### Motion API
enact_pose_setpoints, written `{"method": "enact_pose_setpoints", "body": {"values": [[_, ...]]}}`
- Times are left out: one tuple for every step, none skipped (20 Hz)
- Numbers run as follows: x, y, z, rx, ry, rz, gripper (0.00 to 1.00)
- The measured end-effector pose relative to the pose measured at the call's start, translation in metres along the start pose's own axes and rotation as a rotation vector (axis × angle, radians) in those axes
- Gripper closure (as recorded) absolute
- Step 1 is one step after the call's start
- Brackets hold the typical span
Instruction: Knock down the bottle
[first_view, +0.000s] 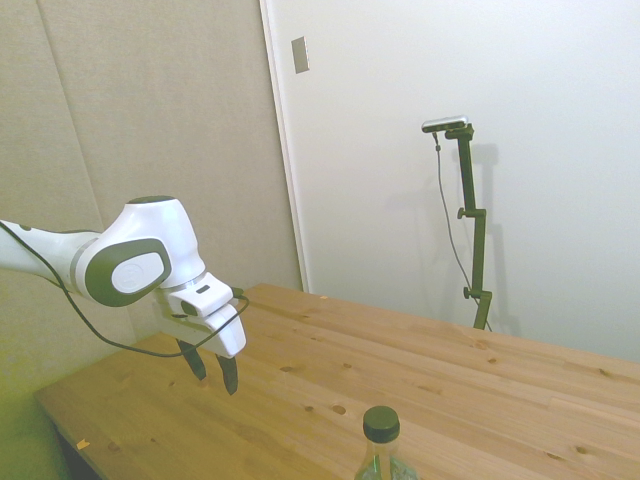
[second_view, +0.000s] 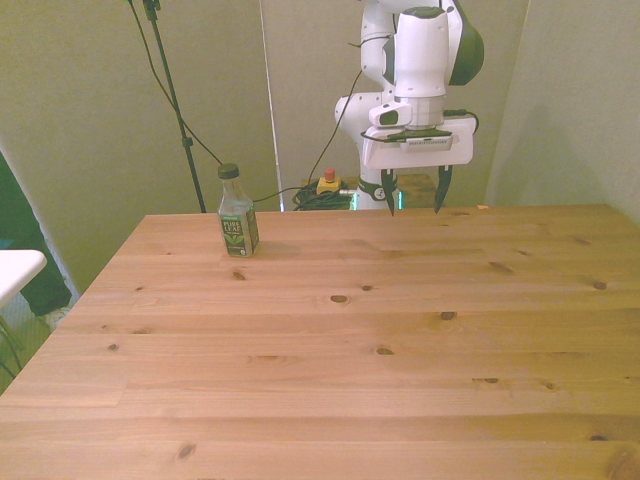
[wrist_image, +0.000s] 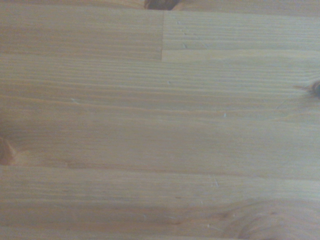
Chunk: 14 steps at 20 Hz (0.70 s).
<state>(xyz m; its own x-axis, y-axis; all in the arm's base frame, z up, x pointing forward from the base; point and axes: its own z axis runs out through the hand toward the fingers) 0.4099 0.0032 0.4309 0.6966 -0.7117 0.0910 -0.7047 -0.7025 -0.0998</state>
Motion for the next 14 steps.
{"method": "enact_pose_setpoints", "body": {"values": [[0.000,0.000,0.000,0.000,0.000,0.001,0.00],[-0.001,0.001,0.002,-0.006,-0.004,0.005,0.00],[-0.002,0.002,0.004,-0.019,-0.012,0.001,0.00],[-0.005,0.005,0.006,-0.030,-0.018,-0.002,0.00],[-0.007,0.008,0.008,-0.042,-0.021,-0.005,0.00],[-0.008,0.013,0.009,-0.058,-0.017,-0.010,0.00],[-0.007,0.018,0.009,-0.074,-0.006,-0.010,0.00],[-0.005,0.025,0.008,-0.092,0.004,-0.007,0.00],[-0.002,0.033,0.007,-0.106,0.013,0.001,1.00],[0.002,0.041,0.005,-0.115,0.022,0.011,1.00],[0.005,0.049,0.003,-0.120,0.030,0.024,1.00],[0.009,0.058,0.001,-0.125,0.032,0.039,1.00],[0.012,0.067,-0.001,-0.132,0.036,0.050,1.00],[0.014,0.076,-0.004,-0.136,0.037,0.060,1.00]]}}
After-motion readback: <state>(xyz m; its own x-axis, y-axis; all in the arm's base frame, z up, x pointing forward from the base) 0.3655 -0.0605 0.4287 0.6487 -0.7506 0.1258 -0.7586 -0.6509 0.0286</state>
